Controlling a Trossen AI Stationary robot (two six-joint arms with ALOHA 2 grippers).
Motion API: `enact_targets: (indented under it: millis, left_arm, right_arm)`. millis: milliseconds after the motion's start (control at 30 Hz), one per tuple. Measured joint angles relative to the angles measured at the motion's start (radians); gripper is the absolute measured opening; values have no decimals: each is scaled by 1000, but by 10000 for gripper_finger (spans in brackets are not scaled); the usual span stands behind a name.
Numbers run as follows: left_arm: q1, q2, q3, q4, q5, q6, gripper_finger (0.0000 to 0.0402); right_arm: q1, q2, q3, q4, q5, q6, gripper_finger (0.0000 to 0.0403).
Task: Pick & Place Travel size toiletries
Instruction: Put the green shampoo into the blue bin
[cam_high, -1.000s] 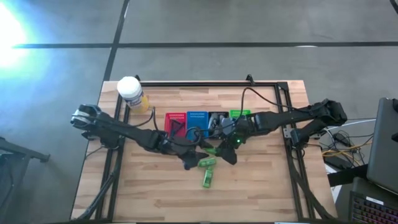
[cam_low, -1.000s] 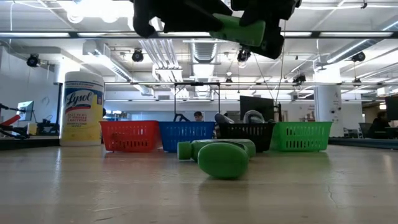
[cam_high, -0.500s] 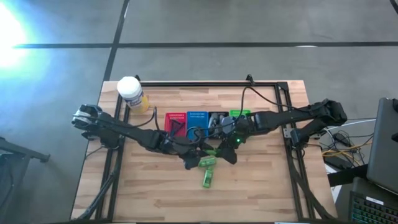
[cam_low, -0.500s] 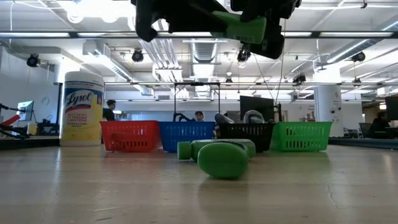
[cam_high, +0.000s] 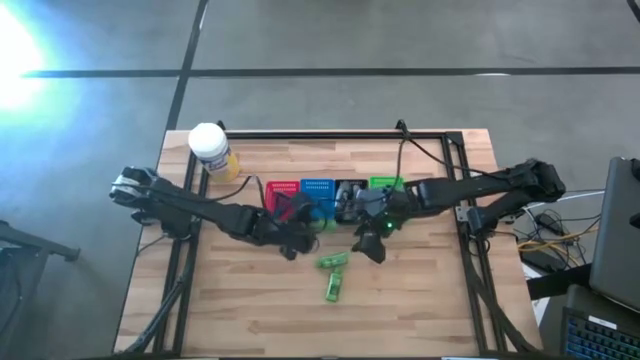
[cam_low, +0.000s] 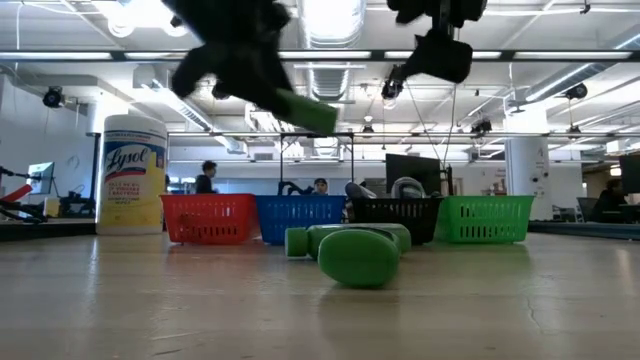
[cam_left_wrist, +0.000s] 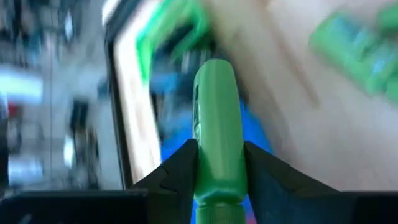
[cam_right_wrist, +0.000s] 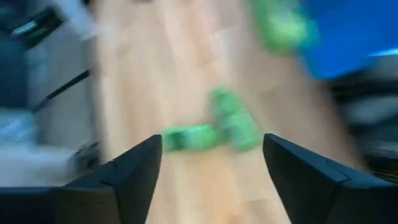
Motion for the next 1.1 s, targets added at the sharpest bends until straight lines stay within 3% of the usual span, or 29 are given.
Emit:
enact_targets:
  millis: [67,233,367,433,533,767,933,1100]
  left_arm:
    - [8,-27,1,-105,-42,-123,119]
    - [90,-47,4,-197,9,-488,119]
    - [206,-23,15,-171,152,-825,119]
    - [264,3,17,-183,302,-873,119]
    - [323,41,44,-217,447,-754,119]
    - [414,167,267,-451,512,-306,119]
    - [447,342,478,-656,631,25,119]
    - [452,487,650,-799,644,266,119]
  right_arm:
    - [1,-37,0,-51,133,18,288]
    - [0,-143,-3,-116,399,100,307]
    - [-5,-186,-10,-131,512,162,303]
    - [-5,-199,-10,-130,529,168,297]
    - [-2,-201,-11,-130,527,163,288]
    - [-3,-195,-15,-133,526,168,274]
    - [-3,-194,-17,-137,525,164,281]
    - [-2,-194,-18,-163,522,172,294]
